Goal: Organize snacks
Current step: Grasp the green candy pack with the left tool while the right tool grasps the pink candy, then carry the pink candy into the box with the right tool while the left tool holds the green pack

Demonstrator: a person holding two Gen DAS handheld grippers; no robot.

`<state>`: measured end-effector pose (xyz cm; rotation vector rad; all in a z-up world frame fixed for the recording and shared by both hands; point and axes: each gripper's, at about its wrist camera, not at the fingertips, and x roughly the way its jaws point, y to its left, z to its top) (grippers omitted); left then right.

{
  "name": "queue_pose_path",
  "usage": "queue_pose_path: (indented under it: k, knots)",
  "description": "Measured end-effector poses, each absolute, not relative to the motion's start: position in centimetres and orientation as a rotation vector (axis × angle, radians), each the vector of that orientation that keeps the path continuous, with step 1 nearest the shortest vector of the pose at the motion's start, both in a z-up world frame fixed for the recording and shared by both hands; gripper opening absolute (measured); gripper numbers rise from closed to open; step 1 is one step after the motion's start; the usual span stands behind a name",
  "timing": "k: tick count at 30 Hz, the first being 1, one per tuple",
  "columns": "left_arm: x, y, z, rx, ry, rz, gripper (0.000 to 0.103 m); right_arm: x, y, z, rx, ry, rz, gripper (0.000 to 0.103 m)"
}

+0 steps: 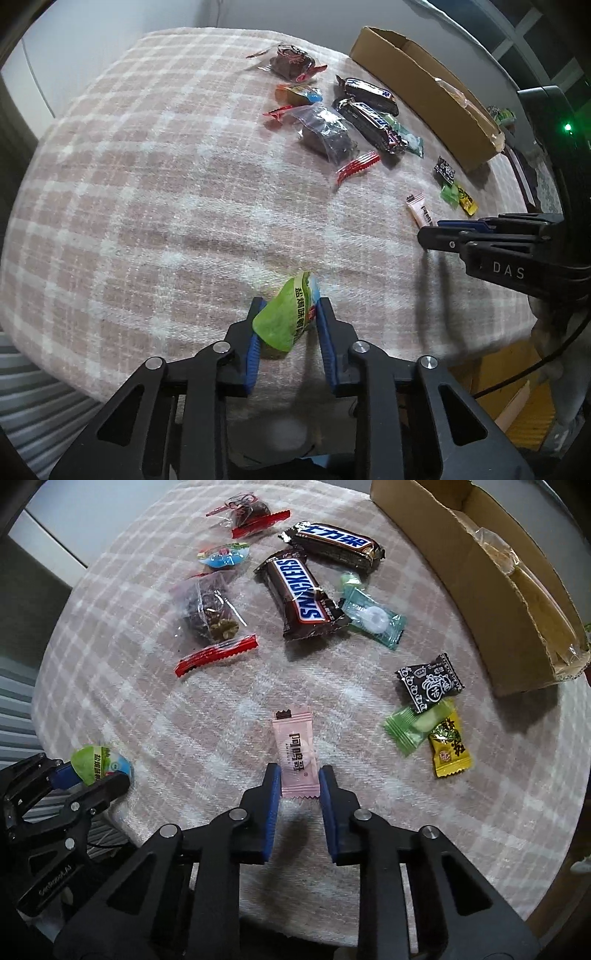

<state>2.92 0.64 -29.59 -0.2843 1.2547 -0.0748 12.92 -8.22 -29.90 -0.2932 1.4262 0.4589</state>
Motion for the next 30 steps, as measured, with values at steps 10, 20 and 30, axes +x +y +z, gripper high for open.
queue_pose_path:
  k: [10,20,30]
  knots:
    - [2.8,1.3,-29.4,-0.32,1.233,-0.08,0.022,13.3,-10.7,-29.5,-0.223,1.424,0.515,0.022]
    - [3.7,3.8,-27.3,-0.391,1.169,-0.075,0.022,14.7,-11.6,-26.8,-0.197,1.37,0.518,0.021]
    - [8.1,2.6,-24.1,-0.373,1.103,-0.132,0.022,17.2,-14.0,-22.1,-0.139,1.286,0.496,0.021]
